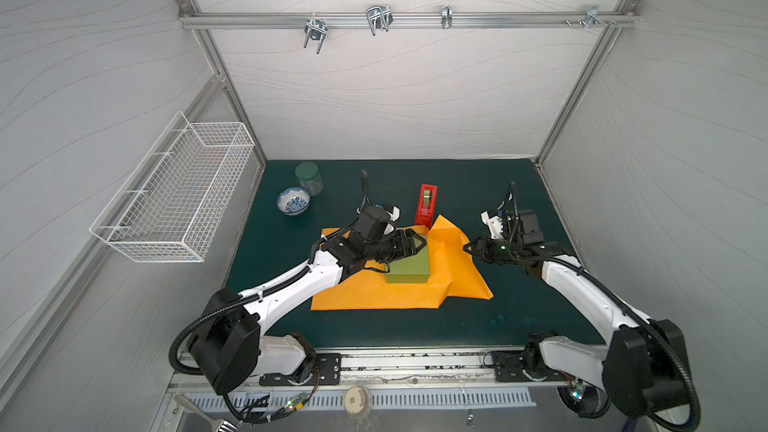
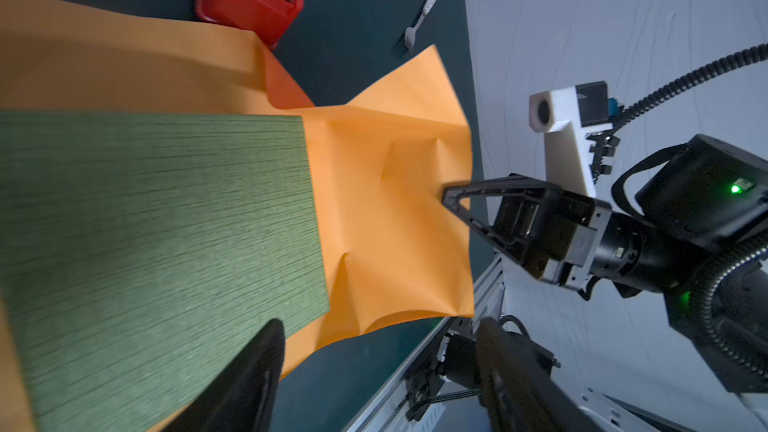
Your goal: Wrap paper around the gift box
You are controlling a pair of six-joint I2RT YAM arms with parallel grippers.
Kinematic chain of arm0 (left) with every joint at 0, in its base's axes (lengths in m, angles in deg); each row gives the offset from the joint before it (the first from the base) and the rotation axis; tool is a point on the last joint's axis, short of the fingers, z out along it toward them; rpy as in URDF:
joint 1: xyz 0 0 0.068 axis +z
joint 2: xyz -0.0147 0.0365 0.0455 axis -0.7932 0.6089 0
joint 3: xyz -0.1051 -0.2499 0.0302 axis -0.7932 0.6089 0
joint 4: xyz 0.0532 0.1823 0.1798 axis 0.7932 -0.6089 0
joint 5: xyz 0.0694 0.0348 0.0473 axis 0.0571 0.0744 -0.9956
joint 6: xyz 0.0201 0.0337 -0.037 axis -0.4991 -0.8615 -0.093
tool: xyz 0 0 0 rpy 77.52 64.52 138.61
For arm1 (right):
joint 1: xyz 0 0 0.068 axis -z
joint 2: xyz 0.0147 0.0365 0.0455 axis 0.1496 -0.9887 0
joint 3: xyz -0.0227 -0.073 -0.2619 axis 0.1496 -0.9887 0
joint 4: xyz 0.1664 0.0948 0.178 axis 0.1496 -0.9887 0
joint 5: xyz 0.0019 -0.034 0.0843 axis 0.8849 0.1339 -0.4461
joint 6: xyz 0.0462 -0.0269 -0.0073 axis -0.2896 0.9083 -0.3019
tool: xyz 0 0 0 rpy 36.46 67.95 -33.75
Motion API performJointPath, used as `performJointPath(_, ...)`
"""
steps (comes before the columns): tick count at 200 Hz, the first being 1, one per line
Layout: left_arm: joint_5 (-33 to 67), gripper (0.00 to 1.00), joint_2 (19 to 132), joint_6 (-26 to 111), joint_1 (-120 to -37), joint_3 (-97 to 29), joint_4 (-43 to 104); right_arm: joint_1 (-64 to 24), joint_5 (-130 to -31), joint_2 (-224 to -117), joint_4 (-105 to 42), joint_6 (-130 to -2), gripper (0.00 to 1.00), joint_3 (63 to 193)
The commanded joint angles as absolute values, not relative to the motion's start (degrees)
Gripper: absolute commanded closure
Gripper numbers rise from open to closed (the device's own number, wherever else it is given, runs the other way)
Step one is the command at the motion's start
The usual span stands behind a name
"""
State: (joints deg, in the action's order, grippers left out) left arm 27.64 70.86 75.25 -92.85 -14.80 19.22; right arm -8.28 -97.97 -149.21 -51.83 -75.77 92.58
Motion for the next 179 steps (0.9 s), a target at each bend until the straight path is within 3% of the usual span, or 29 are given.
performJointPath(1, 28.29, 0.27, 75.63, 78.05, -95.0, -20.51, 22.44, -11.49, -93.7, -148.38, -54.71, -78.09, 0.9, 94.02)
performJointPath(78, 30.61, 0.38, 90.21, 83.79, -96.81, -30.91, 25.32, -16.54, -90.47, -147.95, -53.41, -81.18, 0.87, 93.41)
performJointPath(135, 30.75, 0.53, 95.73, 85.33, -96.98, -34.7, 26.07, -18.36, -90.39, -147.59, -51.91, -82.36, 0.86, 92.22)
performJointPath(179, 31.21, 0.58, 98.77, 84.01, -97.01, -37.21, 24.29, -19.61, -90.42, -147.79, -50.91, -82.99, 0.84, 92.04)
